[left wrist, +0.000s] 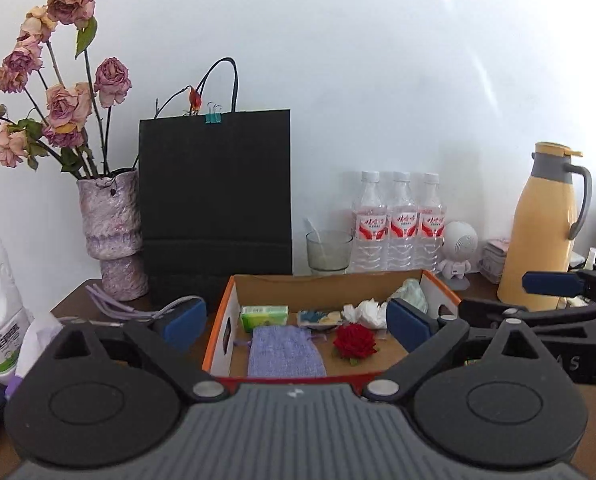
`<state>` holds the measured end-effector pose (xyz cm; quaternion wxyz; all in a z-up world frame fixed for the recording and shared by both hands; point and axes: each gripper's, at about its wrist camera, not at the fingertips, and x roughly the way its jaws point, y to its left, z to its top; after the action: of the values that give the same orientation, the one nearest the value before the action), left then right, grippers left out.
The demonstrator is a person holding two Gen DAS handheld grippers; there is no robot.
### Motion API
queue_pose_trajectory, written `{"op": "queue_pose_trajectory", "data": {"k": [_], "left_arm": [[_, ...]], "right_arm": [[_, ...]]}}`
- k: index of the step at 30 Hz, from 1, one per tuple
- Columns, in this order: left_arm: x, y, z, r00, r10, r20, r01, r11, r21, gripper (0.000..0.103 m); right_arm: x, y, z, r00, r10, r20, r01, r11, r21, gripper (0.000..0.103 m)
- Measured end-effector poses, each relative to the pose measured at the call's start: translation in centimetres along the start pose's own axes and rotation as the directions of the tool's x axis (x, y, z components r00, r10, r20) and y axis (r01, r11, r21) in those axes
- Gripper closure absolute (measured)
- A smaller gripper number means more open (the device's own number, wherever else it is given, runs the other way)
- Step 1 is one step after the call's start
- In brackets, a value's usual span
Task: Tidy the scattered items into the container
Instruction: 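Carry the rose and lid over the cardboard box and open both tools, then grasp the plush sheep toy with the left tool while the right tool grasps the cotton-buds box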
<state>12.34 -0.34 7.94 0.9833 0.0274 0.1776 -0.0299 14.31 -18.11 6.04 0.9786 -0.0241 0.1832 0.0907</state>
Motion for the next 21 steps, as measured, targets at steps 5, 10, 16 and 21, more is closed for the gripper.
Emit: {"op": "queue_pose_trajectory", "data": {"k": [5, 10, 16, 21], "left_arm": [[-6.3, -0.4, -6.7, 0.999, -0.024, -0.039, 0.023, 1.0, -0.004, 0.0], [-12.3, -2.0, -13.9, 0.993, -0.026, -0.118, 0.024, 1.0, -0.02, 0.0], [-14.3, -4.1, -16.4, 0.979, -0.104, -0.178, 0.111, 0.993, 0.033, 0.0], [-11.8, -6.1, -13.9, 0.969, -0.204, -0.141, 0.211, 0.977, 0.033, 0.0]], "right_arm": [[-6.5, 0.2, -5.7, 0.998, -0.003, -0.065, 0.009, 0.996, 0.088, 0.027], [-11.8, 1.2, -12.5, 0.99, -0.002, -0.138, 0.021, 0.991, 0.132, 0.027], [-14.6, 1.3, -16.4, 0.977, -0.026, -0.214, 0.065, 0.982, 0.175, 0.028], [-14.9, -0.8, -15.7, 0.982, -0.096, -0.162, 0.13, 0.968, 0.216, 0.028]]}}
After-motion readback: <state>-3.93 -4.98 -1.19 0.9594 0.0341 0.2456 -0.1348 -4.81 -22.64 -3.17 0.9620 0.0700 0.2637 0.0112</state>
